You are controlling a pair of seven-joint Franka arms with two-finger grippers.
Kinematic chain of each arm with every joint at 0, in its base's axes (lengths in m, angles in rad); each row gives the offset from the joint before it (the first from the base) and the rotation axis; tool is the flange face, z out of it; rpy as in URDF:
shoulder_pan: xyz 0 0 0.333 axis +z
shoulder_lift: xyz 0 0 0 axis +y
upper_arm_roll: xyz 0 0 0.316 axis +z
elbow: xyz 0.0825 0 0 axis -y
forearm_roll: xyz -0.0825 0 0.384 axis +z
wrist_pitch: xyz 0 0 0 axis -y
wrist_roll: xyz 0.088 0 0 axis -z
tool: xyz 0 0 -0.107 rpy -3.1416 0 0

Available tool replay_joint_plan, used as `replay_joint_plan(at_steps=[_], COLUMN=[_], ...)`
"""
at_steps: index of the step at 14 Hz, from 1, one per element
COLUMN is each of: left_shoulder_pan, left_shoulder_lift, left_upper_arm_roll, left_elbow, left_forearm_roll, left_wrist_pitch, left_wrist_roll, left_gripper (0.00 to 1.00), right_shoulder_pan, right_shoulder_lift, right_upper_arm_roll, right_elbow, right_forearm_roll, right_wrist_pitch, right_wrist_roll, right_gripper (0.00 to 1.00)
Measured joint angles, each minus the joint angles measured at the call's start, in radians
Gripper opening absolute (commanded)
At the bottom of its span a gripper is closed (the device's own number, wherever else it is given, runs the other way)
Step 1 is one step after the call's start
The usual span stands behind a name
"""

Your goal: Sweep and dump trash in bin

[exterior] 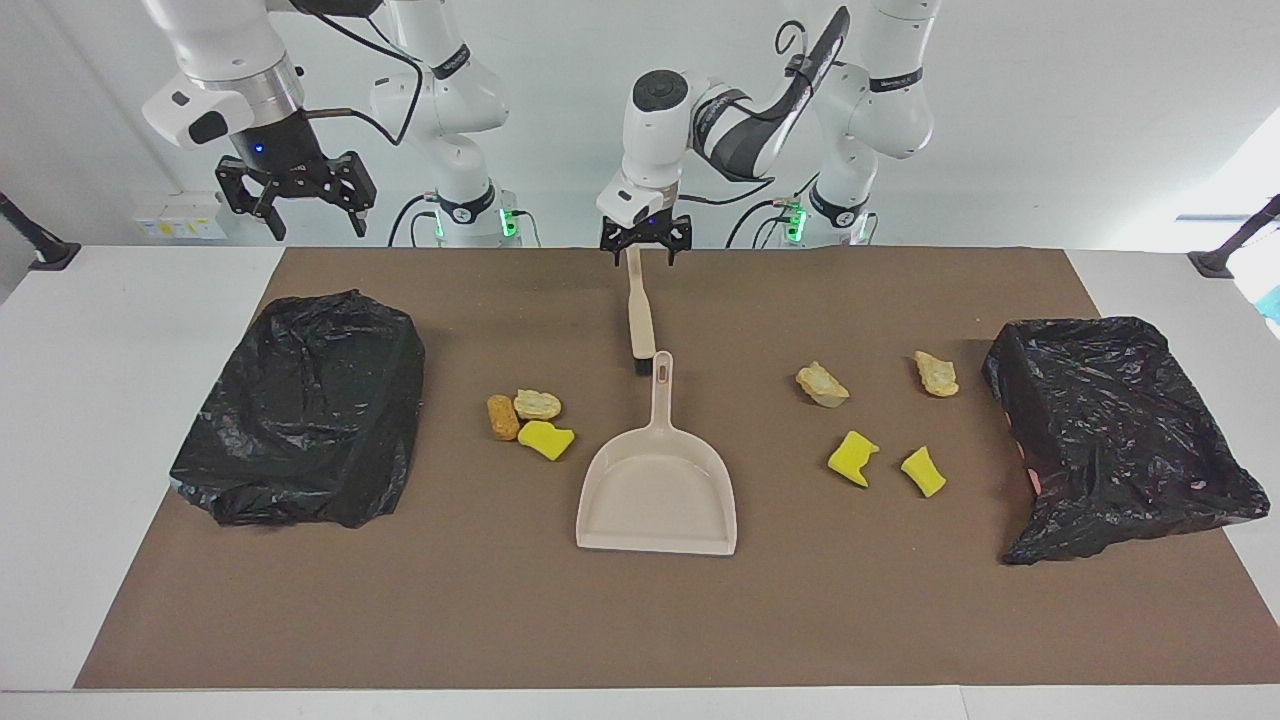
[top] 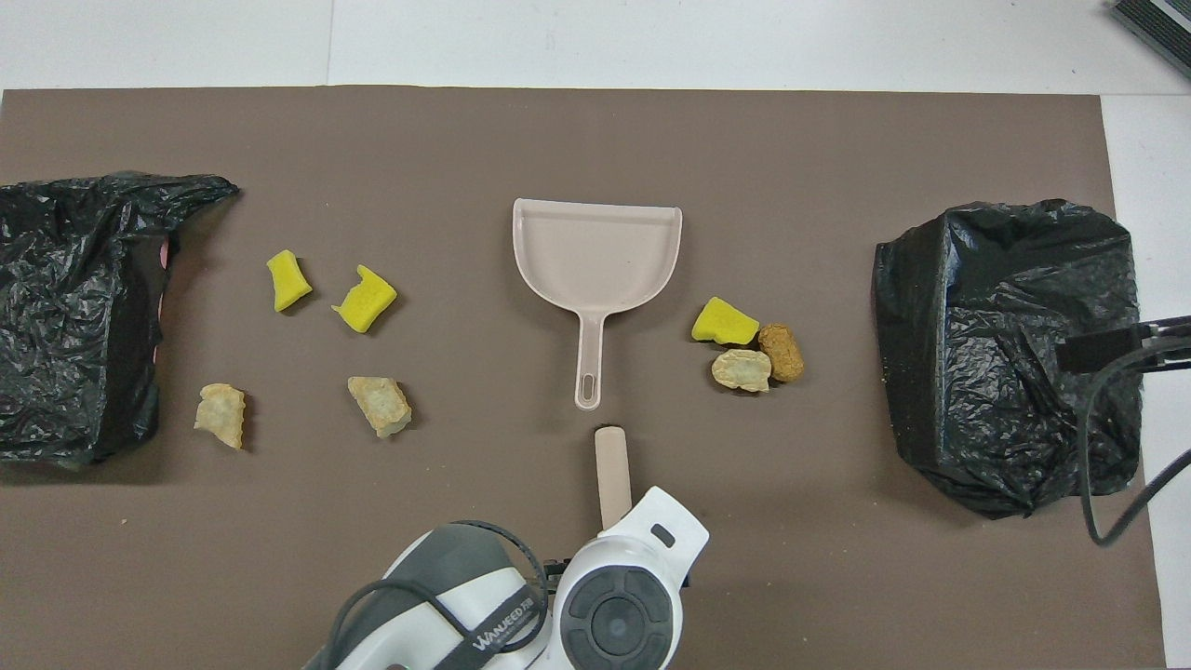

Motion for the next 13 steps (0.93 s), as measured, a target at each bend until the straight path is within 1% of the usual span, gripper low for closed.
replay_joint_plan(at_steps=[2,6,9,10,11,12,13], left_shoulder_pan=[-0.019,-0.051,-0.066,-0.070,-0.071,-0.071,-0.071], left_shoulder_lift=[0.018,0.029,0.063,0.071,0.075,0.076,0.076], left_upper_arm_roll=[0.000,0.001,0.001,0.001,0.001,0.002,0.003], left_elbow=[-0.005,-0.043,-0.056,-0.056,-0.056,-0.056,-0.056], left_forearm_roll=[0.000,0.000,0.000,0.000,0.000,0.000,0.000], left_wrist_pitch=[0.018,0.055,0.086,0.098,0.103,0.103,0.103], left_wrist_roll=[-0.003,-0.011,-0.036,-0.045,-0.051,-0.054,-0.055], left_gripper=[1.00,1.00,1.00,0.83,0.54,0.22,0.00], right_shoulder_pan=[0.000,0.000,0.000,0.000,0.000,0.000,0.000], right_shoulder_lift=[0.000,0.000,0.000,0.000,0.000,0.000,0.000], right_upper_arm_roll=[0.000,0.001,0.001,0.001,0.001,0.001,0.001], right_elbow=[0.000,0.000,0.000,0.000,0.000,0.000,0.000], right_forearm_roll=[0.000,0.000,0.000,0.000,0.000,0.000,0.000], right_wrist_pitch=[0.000,0.000,0.000,0.000,0.000,0.000,0.000], right_wrist_roll=[0.000,0.000,0.000,0.000,0.000,0.000,0.000], right_gripper=[1.00,1.00,1.00,1.00,1.00,1.00,1.00])
